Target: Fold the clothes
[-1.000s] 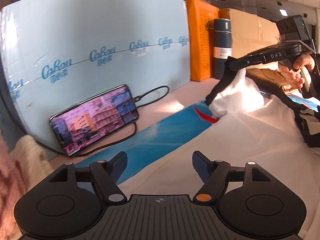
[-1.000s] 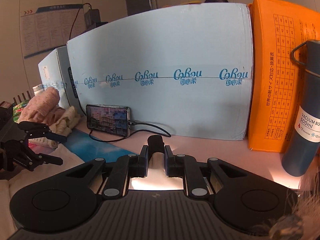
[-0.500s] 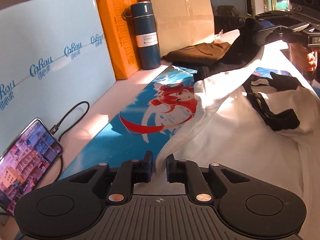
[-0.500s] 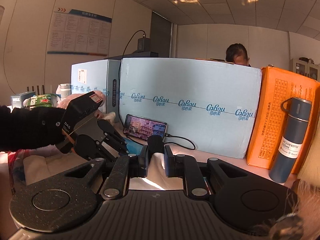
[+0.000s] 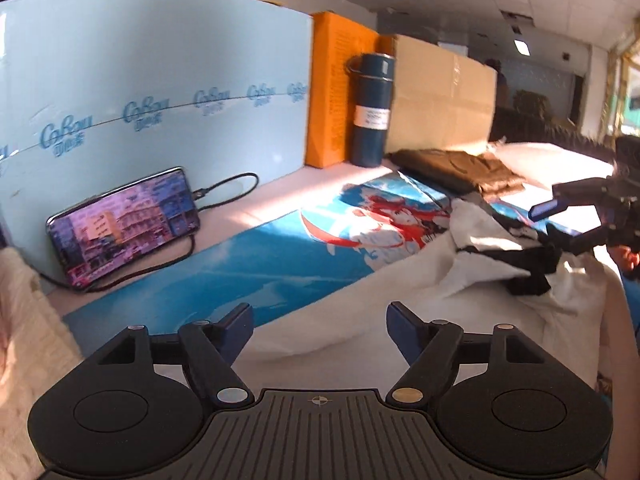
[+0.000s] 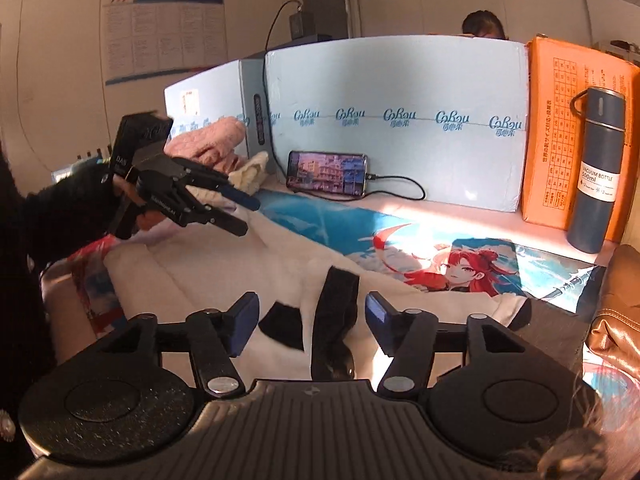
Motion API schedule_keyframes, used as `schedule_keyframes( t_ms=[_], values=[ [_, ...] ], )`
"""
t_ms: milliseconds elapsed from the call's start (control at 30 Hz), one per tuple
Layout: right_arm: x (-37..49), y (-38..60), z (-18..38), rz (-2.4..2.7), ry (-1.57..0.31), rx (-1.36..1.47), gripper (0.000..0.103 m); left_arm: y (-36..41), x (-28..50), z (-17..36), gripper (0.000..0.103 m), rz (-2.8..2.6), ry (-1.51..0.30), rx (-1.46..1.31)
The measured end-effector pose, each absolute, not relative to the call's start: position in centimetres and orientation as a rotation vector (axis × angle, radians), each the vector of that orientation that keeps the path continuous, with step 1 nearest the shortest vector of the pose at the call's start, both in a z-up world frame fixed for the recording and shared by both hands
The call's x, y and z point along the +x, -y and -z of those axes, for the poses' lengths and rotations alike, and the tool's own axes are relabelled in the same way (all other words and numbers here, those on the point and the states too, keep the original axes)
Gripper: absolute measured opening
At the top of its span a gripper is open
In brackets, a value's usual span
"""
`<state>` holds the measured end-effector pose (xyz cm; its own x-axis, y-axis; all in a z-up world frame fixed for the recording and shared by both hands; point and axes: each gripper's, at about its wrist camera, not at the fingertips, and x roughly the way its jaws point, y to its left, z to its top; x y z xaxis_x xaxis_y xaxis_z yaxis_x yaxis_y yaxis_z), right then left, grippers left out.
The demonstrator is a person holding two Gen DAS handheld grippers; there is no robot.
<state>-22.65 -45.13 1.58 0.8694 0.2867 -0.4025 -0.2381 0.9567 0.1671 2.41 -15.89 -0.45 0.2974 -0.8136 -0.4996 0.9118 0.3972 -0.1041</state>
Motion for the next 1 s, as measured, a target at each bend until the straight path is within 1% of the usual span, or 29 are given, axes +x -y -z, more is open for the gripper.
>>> schedule_keyframes(
  t_ms=[33,67,100,200,233,267,333,367,533,700,800,867,900,933,967,1000],
  values=[
    [-22.5,45.4,-1.6,-0.269,-0.423,0.15,0.07,15.2,2.8,0.3,0.078,1.113,-0.53,0.144],
    [-22.3,45.6,-1.6,-0.264,-0.407,0.186,0.071,14.8,3.1,0.3,0.08,1.071,-0.535,0.101],
    [-21.5,46.0,-1.4,-0.264,-0.416,0.231,0.071,14.3,3.4,0.2,0.081,1.028,-0.54,0.057],
    [-18.5,46.0,-0.3,-0.286,-0.509,0.316,0.07,12.9,4.3,0.4,0.081,0.929,-0.562,-0.047],
    [-17.7,45.5,-0.1,-0.288,-0.54,0.308,0.067,12.3,4.7,0.5,0.08,0.899,-0.574,-0.08],
    [-17.2,45.0,0.1,-0.292,-0.565,0.289,0.062,11.9,4.7,0.6,0.08,0.893,-0.57,-0.093],
    [-16.4,44.0,0.3,-0.301,-0.601,0.239,0.019,11.1,4.8,0.7,0.08,0.883,-0.561,-0.114],
    [-16.6,43.4,0.2,-0.307,-0.59,0.203,0.015,11.0,4.7,0.7,0.08,0.88,-0.556,-0.108],
    [-19.0,40.9,-1.2,-0.339,-0.483,0.015,0.01,10.6,4.4,0.5,0.08,0.874,-0.538,-0.12],
    [-21.1,39.8,-3.3,-0.306,-0.415,-0.141,0.008,10.3,3.9,0.1,0.081,0.866,-0.495,-0.078],
    [-21.8,38.9,-3.3,-0.288,-0.415,-0.253,0.008,10.3,3.6,0.1,0.082,0.848,-0.486,-0.047],
    [-22.2,37.6,-2.9,-0.325,-0.441,-0.319,0.013,10.8,3.6,0.4,0.082,0.818,-0.496,-0.005],
    [-22.5,37.2,-2.7,-0.365,-0.46,-0.321,0.022,11.0,3.6,0.5,0.082,0.803,-0.501,0.015],
    [-22.7,36.8,-2.4,-0.41,-0.48,-0.311,0.038,11.2,3.5,0.7,0.082,0.788,-0.505,0.036],
    [-22.8,36.5,-2.2,-0.458,-0.506,-0.283,0.043,11.5,3.5,0.8,0.082,0.773,-0.51,0.056],
    [-22.8,36.4,-2.0,-0.496,-0.531,-0.245,0.044,11.7,3.4,0.9,0.082,0.762,-0.512,0.073]
  ],
)
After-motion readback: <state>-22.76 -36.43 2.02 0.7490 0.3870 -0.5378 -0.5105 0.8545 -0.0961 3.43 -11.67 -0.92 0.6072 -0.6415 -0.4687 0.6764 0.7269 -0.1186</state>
